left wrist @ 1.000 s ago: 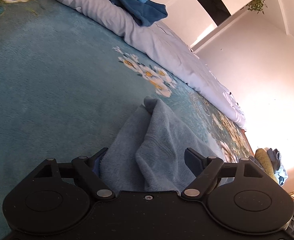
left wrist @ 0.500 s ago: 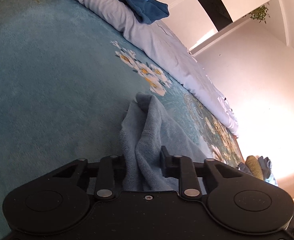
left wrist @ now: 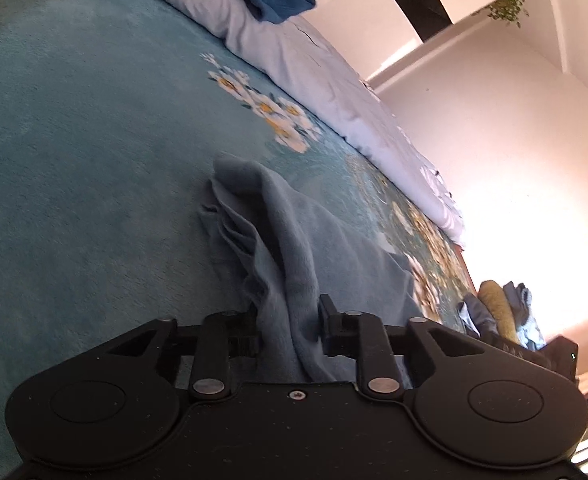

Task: Fold clothes
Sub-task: 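Grasp the folded shirt bundle with both grippers and lift it, then carry the bundle to the bed corner and release it onto the clothes pile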

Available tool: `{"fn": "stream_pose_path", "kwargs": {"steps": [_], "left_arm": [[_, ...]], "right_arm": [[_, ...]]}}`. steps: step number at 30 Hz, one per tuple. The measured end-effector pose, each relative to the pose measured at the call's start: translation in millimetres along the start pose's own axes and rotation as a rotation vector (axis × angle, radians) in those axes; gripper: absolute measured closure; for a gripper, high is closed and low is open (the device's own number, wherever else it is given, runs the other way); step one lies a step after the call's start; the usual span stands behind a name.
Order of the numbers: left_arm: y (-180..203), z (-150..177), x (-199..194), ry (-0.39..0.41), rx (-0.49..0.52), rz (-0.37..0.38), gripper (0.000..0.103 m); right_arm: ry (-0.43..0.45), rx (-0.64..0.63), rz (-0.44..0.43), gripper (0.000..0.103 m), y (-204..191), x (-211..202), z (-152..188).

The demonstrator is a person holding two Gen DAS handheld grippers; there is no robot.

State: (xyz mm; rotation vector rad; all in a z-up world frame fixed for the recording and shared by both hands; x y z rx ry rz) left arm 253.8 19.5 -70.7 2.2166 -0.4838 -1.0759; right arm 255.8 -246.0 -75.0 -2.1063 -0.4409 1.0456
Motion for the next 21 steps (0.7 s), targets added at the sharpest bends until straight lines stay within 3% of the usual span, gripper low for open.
{"fn": "stream_pose_path", "kwargs": {"steps": [2,4,13,15,16,19,21], "left_arm": [[-5.3,-5.8,-3.3,0.027,0.010,-0.038,0.059],[-9.3,-10.6,-2.0,0.028,0.013,-0.047,0.051],[-4.6,-11.8,22.8,-0.022,0.010,0.022,0.046],[-1.6,-10.6,25.4,-0.021,0.010,0.025,0.047],[-1.2,-10.1,25.6,-0.023,0.004,0.025,0.051],[1.1,-5.9,25.2,-0.033,-0.016,0.037,0.076],[4.7,-2.7,21.3,-0.020,-0.008,0.036,0.081]], "right_arm": [[-0.007,-0.011,0.011,0.056,2.4,0.1,3.5],[-0.012,0.009,0.000,0.053,5.7,0.7,5.9],[-0.015,0.046,-0.053,0.048,0.2,15.8,8.4],[-0.014,0.039,-0.052,0.048,-3.5,18.0,9.9],[-0.011,0.035,-0.049,0.054,-5.1,18.6,10.6],[0.002,0.040,-0.041,0.069,-7.8,16.1,10.6],[0.010,0.045,-0.040,0.076,-9.2,12.2,10.2]]}}
Point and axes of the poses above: each gripper's, at about its wrist camera, not at the fingertips, and x roughly the way its jaws point, y to its right, z to its underside, the point moved 9 cm from there along x, roughly the way its jaws point, and after that the axes turned 4 degrees about -z, right-handed, at the moved point
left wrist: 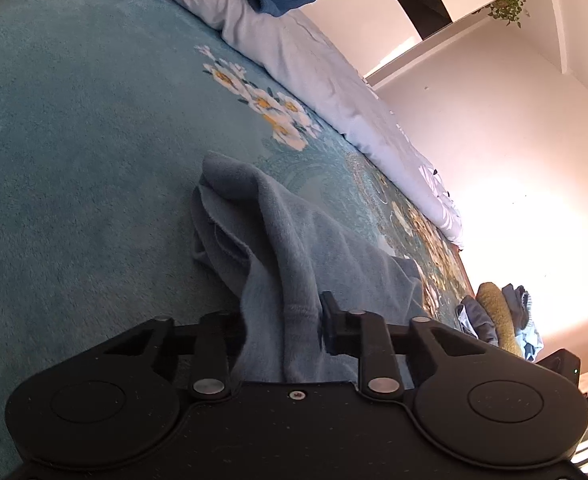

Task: Fold clothes
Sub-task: 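Carry the bundle to the bed corner and release it onto the clothes pile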

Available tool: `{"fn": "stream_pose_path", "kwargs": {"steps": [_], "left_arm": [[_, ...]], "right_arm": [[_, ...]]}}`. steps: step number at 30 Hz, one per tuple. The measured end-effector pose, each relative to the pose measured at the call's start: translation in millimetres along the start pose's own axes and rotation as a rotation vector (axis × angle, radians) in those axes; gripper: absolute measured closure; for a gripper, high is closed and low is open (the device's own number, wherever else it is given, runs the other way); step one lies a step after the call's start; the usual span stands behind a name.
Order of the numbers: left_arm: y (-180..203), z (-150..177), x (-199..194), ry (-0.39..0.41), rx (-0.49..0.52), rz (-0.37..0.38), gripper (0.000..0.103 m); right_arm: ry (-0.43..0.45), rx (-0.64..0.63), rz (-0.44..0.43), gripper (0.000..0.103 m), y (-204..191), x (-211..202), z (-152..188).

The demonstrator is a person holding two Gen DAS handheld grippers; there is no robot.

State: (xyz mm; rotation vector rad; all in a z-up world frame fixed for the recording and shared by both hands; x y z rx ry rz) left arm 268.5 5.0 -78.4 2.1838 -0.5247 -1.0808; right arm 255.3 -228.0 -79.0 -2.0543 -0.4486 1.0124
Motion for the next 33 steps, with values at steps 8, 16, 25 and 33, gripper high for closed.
{"fn": "stream_pose_path", "kwargs": {"steps": [8,16,25,33], "left_arm": [[26.9,24.4,-29.2,0.018,0.045,0.037,0.087],[78.8,41.2,-51.3,0.031,0.125,0.098,0.087],[208.1,52.3,-32.0,0.010,0.320,0.254,0.087],[358.2,72.4,38.7,-0.048,0.485,0.402,0.086]], "right_arm": [[-0.001,-0.047,0.013,0.080,-10.0,-29.6,9.1],[0.039,-0.122,0.008,0.081,-23.5,-83.4,15.7],[0.146,-0.253,0.049,0.081,-23.8,-189.6,-27.2],[0.294,-0.309,0.199,0.081,15.5,-305.6,-104.8]]}}
Point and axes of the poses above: each gripper's, at about its wrist camera, not at the fingertips, and x roughly the way its jaws point, y to its right, z to its underside, the point moved 9 cm from there along x, roughly the way its jaws point, and after that the axes turned 4 degrees about -z, right-handed, at the moved point
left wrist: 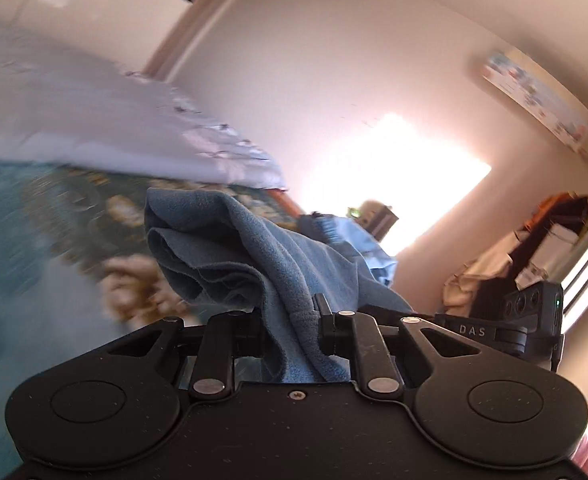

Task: Fold clothes
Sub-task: 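Carry the bundle to the bed corner and release it onto the clothes pile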

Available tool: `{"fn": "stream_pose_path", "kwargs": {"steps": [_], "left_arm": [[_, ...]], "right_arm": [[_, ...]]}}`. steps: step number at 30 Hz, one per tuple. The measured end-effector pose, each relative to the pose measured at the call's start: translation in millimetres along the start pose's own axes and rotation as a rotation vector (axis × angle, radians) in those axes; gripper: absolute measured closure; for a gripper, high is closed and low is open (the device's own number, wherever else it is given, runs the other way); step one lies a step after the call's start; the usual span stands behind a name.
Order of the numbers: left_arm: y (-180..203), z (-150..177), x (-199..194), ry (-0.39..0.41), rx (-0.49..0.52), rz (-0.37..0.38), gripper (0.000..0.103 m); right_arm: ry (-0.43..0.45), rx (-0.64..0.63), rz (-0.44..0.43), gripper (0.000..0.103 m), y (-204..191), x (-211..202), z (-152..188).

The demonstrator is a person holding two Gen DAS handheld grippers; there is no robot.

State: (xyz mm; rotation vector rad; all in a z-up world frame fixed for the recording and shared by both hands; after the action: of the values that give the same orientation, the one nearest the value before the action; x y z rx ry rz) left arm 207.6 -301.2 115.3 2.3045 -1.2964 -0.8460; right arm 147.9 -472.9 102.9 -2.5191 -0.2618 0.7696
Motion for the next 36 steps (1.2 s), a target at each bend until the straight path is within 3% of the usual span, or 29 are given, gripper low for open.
{"fn": "stream_pose_path", "kwargs": {"steps": [7,11,18,23,25,29,31,36], "left_arm": [[74.8,-38.2,110.6,-0.031,0.087,0.108,0.086],[103.6,-51.6,170.1,-0.033,0.134,0.133,0.085],[134.6,-76.3,255.1,-0.002,0.172,0.169,0.085],[155.1,-59.7,303.0,0.032,0.249,0.189,0.083],[155.1,-43.8,321.4,0.032,0.287,0.178,0.083],[132.8,-22.1,350.2,0.006,0.262,0.160,0.083],[124.2,-16.8,354.6,0.007,0.283,0.141,0.078],[106.1,-11.2,354.4,-0.007,0.252,0.124,0.075]], "right_arm": [[0.064,-0.040,0.169,0.081,82.1,-43.1,-88.8],[0.076,-0.066,0.253,0.081,127.1,-53.4,-128.3],[0.067,-0.133,0.351,0.081,199.8,-49.3,-197.6],[0.016,-0.213,0.449,0.081,247.0,-32.6,-233.5],[0.006,-0.207,0.489,0.081,272.2,-26.6,-236.1],[-0.008,-0.146,0.515,0.081,318.7,-6.7,-218.6],[0.000,-0.130,0.512,0.080,332.0,0.0,-208.6],[0.067,-0.082,0.500,0.069,348.1,-2.5,-207.2]]}}
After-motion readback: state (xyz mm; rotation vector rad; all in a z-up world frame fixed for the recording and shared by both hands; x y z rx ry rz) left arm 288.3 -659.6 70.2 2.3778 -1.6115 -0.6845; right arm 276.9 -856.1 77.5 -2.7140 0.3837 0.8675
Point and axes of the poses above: each gripper's, at about its wrist camera, not at the fingertips, and x roughly the way its jaws point, y to its right, z to its underside, the point moved 9 cm from there along x, roughly the way its jaws point, and after that the axes turned 4 degrees about -z, right-handed, at the moved point
